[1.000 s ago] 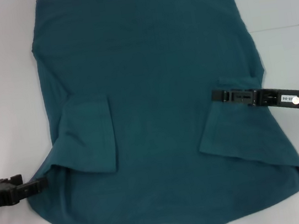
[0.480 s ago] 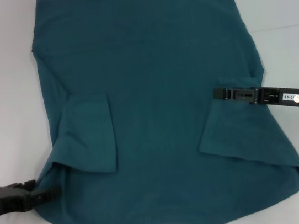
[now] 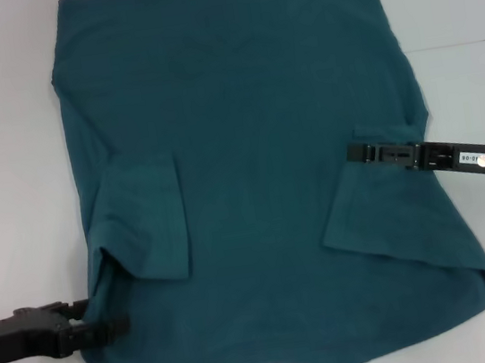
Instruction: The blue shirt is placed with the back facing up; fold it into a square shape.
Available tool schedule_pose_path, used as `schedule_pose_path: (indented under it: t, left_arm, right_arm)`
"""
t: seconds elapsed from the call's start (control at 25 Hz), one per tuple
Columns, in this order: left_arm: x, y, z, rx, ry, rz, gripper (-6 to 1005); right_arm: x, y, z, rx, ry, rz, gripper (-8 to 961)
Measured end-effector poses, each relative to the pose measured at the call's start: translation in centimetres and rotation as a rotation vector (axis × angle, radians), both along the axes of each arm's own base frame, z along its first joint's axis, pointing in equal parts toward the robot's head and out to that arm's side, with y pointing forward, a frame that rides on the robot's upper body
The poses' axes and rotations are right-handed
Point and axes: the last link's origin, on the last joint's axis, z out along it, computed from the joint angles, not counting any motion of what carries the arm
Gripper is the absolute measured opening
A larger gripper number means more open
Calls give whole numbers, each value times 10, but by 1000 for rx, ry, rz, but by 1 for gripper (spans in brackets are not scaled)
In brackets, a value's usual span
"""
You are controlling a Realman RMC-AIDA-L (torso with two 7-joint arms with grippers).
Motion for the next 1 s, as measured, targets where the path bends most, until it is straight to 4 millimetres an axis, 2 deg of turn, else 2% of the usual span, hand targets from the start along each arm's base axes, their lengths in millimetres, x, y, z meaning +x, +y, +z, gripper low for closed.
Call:
schedule_pose_path:
  t: [0.4, 1.0]
  left_arm:
    - [2, -5, -4, -62, 9, -16, 821]
    - [-5, -4, -4, -50, 44, 13, 819]
  right_arm:
    - [1, -1, 0, 0, 0, -4, 919]
    - [3, -1, 0, 7, -4, -12, 918]
